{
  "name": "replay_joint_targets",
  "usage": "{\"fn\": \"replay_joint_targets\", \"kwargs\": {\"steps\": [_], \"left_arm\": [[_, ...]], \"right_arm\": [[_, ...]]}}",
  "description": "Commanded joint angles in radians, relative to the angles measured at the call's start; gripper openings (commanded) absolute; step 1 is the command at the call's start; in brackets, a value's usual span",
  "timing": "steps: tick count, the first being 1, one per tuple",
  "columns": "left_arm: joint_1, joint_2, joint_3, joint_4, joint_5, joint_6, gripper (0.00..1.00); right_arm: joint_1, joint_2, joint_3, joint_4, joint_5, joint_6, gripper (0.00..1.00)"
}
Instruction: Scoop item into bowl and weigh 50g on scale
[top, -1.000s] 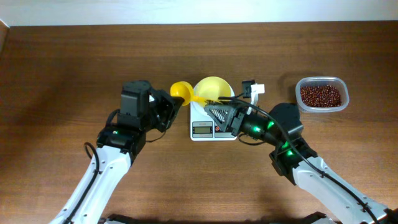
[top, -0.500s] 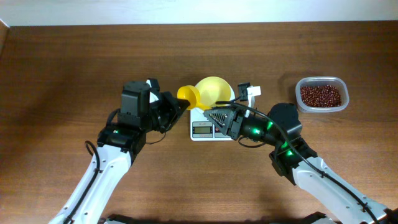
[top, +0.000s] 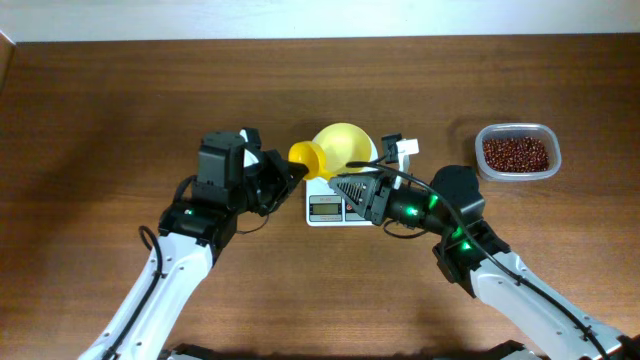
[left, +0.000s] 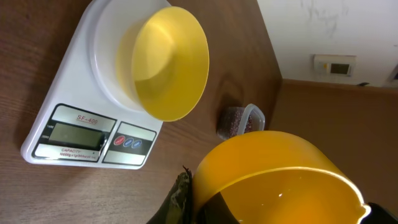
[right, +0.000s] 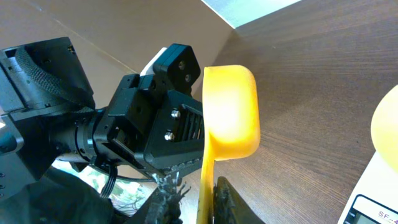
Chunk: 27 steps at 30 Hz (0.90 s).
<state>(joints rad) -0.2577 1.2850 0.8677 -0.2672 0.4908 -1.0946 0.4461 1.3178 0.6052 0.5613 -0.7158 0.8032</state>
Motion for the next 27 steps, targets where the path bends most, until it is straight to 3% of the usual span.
{"fn": "replay_joint_targets", "kwargs": {"steps": [1,12,17,18,20,24,27], "left_arm": [[-0.011,0.007,0.01,0.005,0.007,0.02,0.0],[-0.011,0.007,0.01,-0.003,0.007,0.02,0.0],[-0.011,0.007,0.01,-0.003,0.007,0.019,0.02],[-0.011,0.007,0.01,-0.003,0.006,0.019,0.09],[-0.011,0.007,0.01,-0.002,-0.013,0.019,0.34],[-0.008,0.007,0.01,0.04,-0.018,0.019,0.55],[-0.008,0.007,0.01,0.104,-0.019,0.02,0.65]], "right_arm": [[0.007,-0.002,0.01,0.003,-0.01,-0.017,0.22],[0.007,-0.002,0.01,0.003,-0.006,-0.017,0.06],[0.007,-0.002,0.01,0.003,-0.006,-0.017,0.04],[0.007,-0.002,0.01,0.003,-0.006,-0.017,0.04],[0.007,-0.002,0.01,0.003,-0.005,-0.017,0.04],[0.007,-0.002,0.01,-0.014,0.023,-0.017,0.04],[0.005,-0.002,0.01,-0.078,0.078,-0.047,0.04]]}}
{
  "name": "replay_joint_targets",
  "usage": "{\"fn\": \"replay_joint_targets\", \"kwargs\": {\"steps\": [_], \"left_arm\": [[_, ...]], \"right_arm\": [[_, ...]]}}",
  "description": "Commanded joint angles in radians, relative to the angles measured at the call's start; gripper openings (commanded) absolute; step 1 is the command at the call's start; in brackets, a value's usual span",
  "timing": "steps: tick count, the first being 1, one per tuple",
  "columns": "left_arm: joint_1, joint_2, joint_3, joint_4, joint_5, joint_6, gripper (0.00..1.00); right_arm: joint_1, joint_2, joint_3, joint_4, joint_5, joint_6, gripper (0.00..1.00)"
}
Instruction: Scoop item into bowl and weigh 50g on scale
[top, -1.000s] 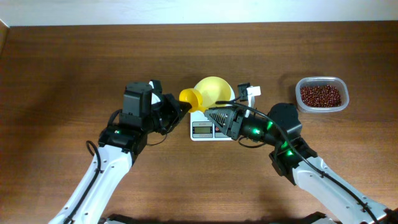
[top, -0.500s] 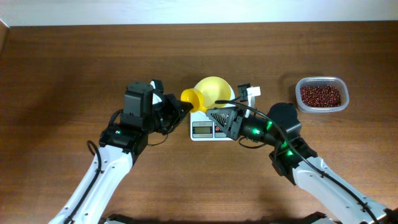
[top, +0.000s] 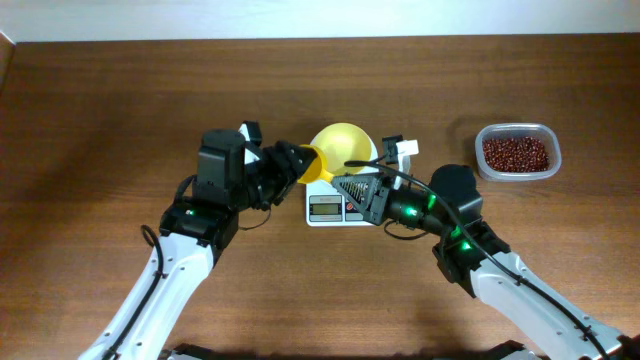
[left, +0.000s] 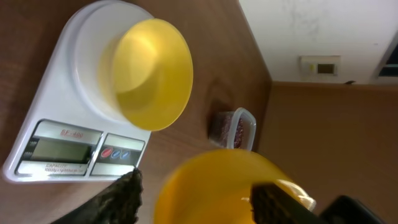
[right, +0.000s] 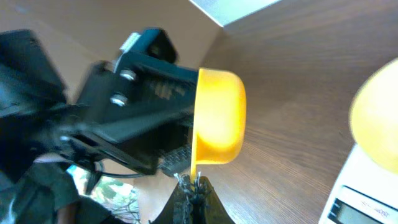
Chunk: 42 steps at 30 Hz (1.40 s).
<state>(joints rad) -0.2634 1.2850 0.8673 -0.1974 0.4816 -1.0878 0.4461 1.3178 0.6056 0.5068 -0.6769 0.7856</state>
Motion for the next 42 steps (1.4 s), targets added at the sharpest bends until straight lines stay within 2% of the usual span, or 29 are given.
{"fn": "replay_joint_targets", "kwargs": {"steps": [1,5,14,17,23,24,26,27,29,33,35,37,40,42], "left_arm": [[-0.002,0.007,0.011,0.037,-0.01,0.013,0.64],[-0.002,0.007,0.011,0.042,-0.011,0.08,0.59],[-0.002,-0.04,0.013,0.069,-0.031,0.387,0.65],[-0.002,-0.068,0.013,0.066,-0.109,0.39,0.71],[-0.002,-0.068,0.013,0.031,-0.15,0.404,0.72],[-0.002,-0.068,0.013,0.031,-0.163,0.409,0.73],[-0.002,-0.068,0.013,0.031,-0.211,0.409,0.77],[-0.002,-0.068,0.013,0.03,-0.22,0.409,0.81],[-0.002,-0.068,0.013,0.023,-0.22,0.41,0.87],[-0.003,-0.068,0.013,0.021,-0.291,0.435,0.89],[-0.003,-0.068,0.013,0.021,-0.296,0.451,0.9],[-0.003,-0.068,0.013,0.017,-0.296,0.457,0.92],[-0.003,-0.068,0.013,0.017,-0.323,0.48,0.93],[-0.003,-0.068,0.013,0.016,-0.322,0.483,0.93]], "right_arm": [[0.005,-0.002,0.01,-0.038,0.047,-0.05,0.04],[0.0,-0.002,0.01,-0.058,0.097,-0.092,0.04],[-0.145,-0.037,0.014,-0.145,0.096,-0.178,0.04],[-0.146,-0.119,0.018,-0.243,0.095,-0.183,0.04],[-0.163,-0.237,0.018,-0.258,0.102,-0.184,0.04],[-0.181,-0.243,0.017,-0.281,0.122,-0.195,0.04],[-0.229,-0.243,0.017,-0.362,0.161,-0.312,0.04],[-0.256,-0.248,0.018,-0.405,0.179,-0.351,0.04],[-0.316,-0.273,0.018,-0.455,0.181,-0.368,0.04],[-0.404,-0.37,0.018,-0.508,0.191,-0.399,0.04],[-0.422,-0.406,0.026,-0.589,0.254,-0.462,0.04],[-0.429,-0.434,0.084,-0.756,0.399,-0.538,0.04],[-0.429,-0.431,0.18,-0.889,0.554,-0.641,0.04],[-0.429,-0.431,0.219,-0.94,0.644,-0.659,0.04]]}}
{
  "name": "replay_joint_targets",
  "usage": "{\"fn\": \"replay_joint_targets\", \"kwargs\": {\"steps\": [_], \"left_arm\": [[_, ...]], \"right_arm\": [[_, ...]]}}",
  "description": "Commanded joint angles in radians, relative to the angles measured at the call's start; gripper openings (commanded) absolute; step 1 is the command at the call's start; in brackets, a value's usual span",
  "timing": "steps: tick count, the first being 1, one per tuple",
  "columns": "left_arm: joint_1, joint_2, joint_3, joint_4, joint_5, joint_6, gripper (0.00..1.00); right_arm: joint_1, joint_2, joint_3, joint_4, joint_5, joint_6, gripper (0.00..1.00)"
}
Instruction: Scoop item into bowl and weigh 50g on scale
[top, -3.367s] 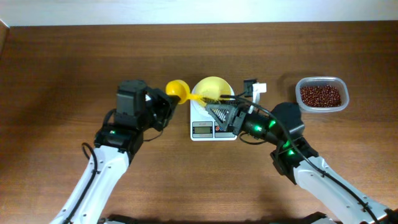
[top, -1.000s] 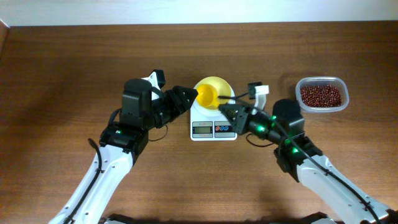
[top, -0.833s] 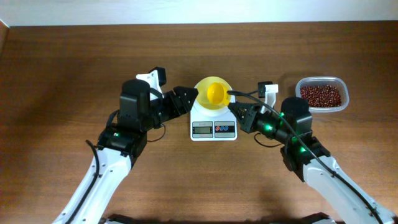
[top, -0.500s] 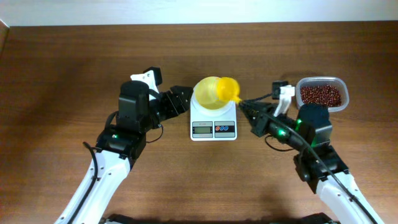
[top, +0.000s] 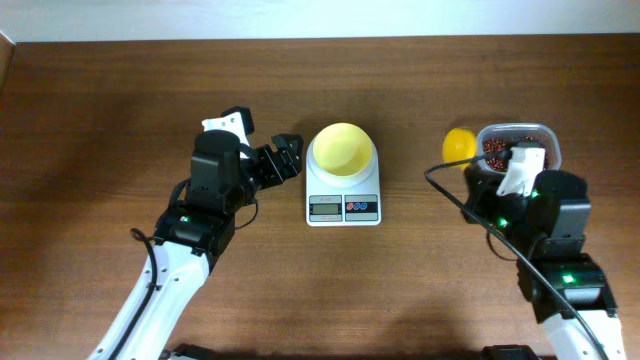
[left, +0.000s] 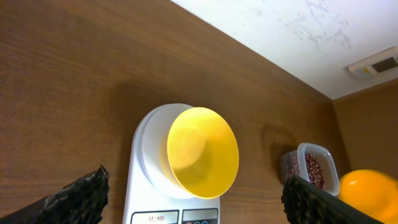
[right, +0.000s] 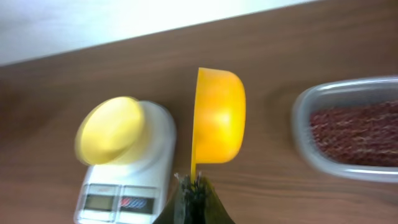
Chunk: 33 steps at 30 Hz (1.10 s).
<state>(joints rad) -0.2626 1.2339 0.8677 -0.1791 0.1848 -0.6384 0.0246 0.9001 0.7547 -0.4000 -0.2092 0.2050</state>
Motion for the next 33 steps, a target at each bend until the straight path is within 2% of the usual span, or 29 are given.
{"fn": "replay_joint_targets", "kwargs": {"steps": [1,5,8,9,12,16,19,21,23,27,33], "left_arm": [[-0.003,-0.017,0.013,-0.005,-0.025,0.034,0.93],[-0.003,-0.017,0.013,-0.006,-0.05,0.034,0.94],[-0.003,-0.017,0.013,-0.01,-0.055,0.042,0.95],[-0.003,-0.017,0.013,-0.013,-0.056,0.042,0.95],[-0.003,-0.014,0.012,-0.016,-0.074,0.042,0.98],[-0.015,-0.013,0.012,-0.018,-0.07,0.087,1.0],[-0.047,-0.013,0.012,-0.018,-0.07,0.16,1.0],[-0.078,-0.013,0.012,-0.02,-0.071,0.179,0.99],[-0.119,-0.012,0.012,-0.024,-0.081,0.253,0.99],[-0.159,-0.011,0.012,-0.039,-0.197,0.255,0.99],[-0.161,0.007,0.012,-0.043,-0.201,0.255,0.99]], "right_arm": [[-0.007,-0.012,0.078,-0.039,0.205,-0.079,0.04],[-0.007,-0.005,0.078,-0.034,0.343,-0.127,0.04],[-0.007,-0.005,0.078,-0.034,0.384,-0.13,0.04],[-0.007,-0.001,0.077,-0.035,0.383,-0.171,0.04],[-0.007,0.059,0.077,-0.031,0.392,-0.27,0.04],[-0.007,0.167,0.078,-0.015,0.492,-0.272,0.04],[-0.027,0.219,0.078,0.033,0.495,-0.272,0.04],[-0.08,0.253,0.078,0.042,0.492,-0.27,0.04],[-0.131,0.286,0.078,0.049,0.436,-0.268,0.04],[-0.185,0.345,0.078,0.068,0.34,-0.269,0.04],[-0.185,0.42,0.078,0.124,0.31,-0.269,0.04]]}}
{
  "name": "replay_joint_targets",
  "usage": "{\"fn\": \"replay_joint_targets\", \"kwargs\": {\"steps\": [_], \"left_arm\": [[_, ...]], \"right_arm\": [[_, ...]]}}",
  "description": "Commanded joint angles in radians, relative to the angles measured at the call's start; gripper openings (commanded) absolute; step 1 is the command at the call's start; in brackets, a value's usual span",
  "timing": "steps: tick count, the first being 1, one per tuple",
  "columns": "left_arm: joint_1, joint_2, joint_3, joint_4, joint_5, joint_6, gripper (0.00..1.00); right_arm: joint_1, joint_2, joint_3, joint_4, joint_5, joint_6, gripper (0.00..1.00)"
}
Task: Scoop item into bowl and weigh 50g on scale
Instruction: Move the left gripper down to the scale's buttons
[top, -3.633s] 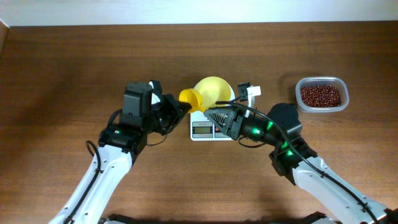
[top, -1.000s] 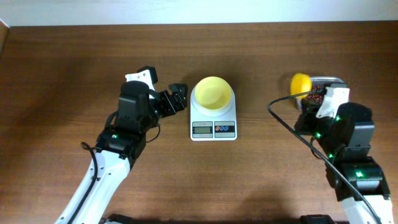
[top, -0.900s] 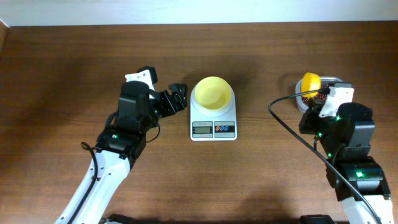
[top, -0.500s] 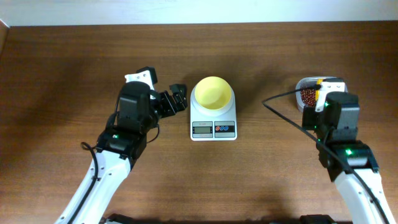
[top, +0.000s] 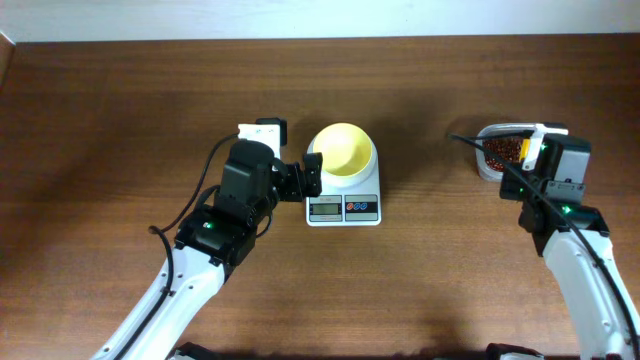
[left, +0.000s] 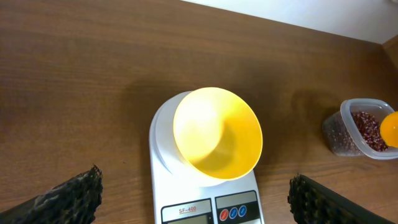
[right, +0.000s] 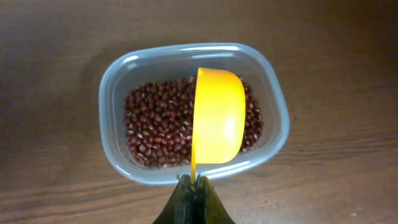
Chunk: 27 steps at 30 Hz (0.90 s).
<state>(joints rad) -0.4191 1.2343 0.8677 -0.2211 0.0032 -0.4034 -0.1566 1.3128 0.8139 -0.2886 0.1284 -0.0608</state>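
Observation:
A yellow bowl (top: 345, 150) (left: 217, 132) sits empty on the white scale (top: 343, 209) (left: 186, 208) at the table's middle. My left gripper (top: 312, 176) stands open and empty against the scale's left side, and its fingers (left: 68, 196) are spread wide in the wrist view. At the right, a clear tub (top: 487, 168) (right: 106, 118) holds red beans (right: 155, 130). My right gripper (right: 194, 184) is shut on the handle of the yellow scoop (right: 217, 118) (top: 525, 150). The scoop's cup hangs over the beans, and its inside is hidden.
The brown wooden table (top: 120, 110) stretches to the left and in front of the scale. A pale wall edge (top: 320, 15) runs along the back. The tub stands close to the table's right side.
My right gripper has taken the scoop from just left of the tub to over the beans. My left gripper has moved right, from a little way off the scale to its left side.
At first my left gripper held the scoop's cup over the scale while my right gripper's fingers stood at its handle. Then the right was shut on the handle and the left was open. Later the right held the scoop beside the tub, and now over the beans.

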Motion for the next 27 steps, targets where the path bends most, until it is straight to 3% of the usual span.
{"fn": "replay_joint_targets", "kwargs": {"steps": [1,9,16,19,23,27], "left_arm": [[-0.005,0.008,0.012,-0.002,-0.019,0.02,0.99],[-0.139,0.023,0.012,-0.05,-0.125,0.107,0.98],[-0.261,0.103,0.012,-0.012,-0.125,0.106,0.48],[-0.262,0.123,0.012,0.004,-0.124,0.106,0.22],[-0.262,0.149,0.012,0.01,-0.124,0.105,0.11],[-0.262,0.158,0.012,0.01,-0.124,0.105,0.07]], "right_arm": [[-0.004,0.008,0.019,0.013,-0.027,-0.003,0.04],[-0.003,0.007,0.019,0.018,-0.077,0.024,0.04],[-0.004,0.007,0.019,0.026,-0.092,0.025,0.04],[-0.004,0.007,0.019,0.043,-0.093,0.043,0.04],[-0.004,0.006,0.023,0.043,-0.108,0.131,0.04],[-0.004,0.006,0.041,0.047,-0.177,0.129,0.04]]}}
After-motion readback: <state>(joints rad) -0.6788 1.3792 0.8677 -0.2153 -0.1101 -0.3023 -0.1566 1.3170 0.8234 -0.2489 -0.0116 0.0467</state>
